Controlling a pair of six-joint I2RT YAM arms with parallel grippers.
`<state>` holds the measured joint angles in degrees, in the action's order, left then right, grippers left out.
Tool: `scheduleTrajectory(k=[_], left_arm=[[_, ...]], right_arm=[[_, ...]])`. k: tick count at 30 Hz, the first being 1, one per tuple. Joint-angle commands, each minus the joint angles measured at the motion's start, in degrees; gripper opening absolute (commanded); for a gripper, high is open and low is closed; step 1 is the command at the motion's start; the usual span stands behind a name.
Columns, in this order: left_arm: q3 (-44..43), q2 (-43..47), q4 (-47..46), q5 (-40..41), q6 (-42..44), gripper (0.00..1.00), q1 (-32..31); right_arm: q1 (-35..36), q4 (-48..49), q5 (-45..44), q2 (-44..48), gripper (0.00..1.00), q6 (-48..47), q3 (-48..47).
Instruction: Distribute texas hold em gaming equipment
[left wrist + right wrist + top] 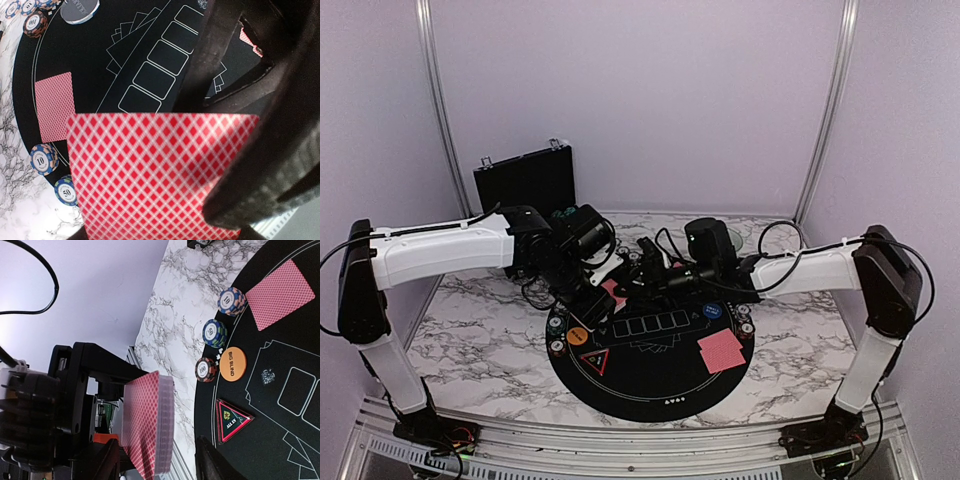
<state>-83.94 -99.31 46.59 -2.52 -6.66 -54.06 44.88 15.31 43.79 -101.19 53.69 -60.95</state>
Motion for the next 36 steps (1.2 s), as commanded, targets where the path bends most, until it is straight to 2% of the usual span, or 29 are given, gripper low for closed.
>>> scheduleTrajectory(k=[1,17,36], left_arm=[[-0.43,2.57,-0.71,-0.38,-0.38,0.50,-0.19],[-0.78,2.97,-0.71,-0.35,-0.36,0.50,-0.27],[-0.70,2.96,-0.71,0.06,-0.17,0.50,-0.22]], right_arm=[[0.64,-1.12,-0.31,-1.78,0.50,-1.16,-2.80],[0.32,-5.62,-2.38,-2.64,0.51,-4.14,-4.04],[-1.36,-5.95,-2.66,0.20,0.50,-4.30,-2.72]])
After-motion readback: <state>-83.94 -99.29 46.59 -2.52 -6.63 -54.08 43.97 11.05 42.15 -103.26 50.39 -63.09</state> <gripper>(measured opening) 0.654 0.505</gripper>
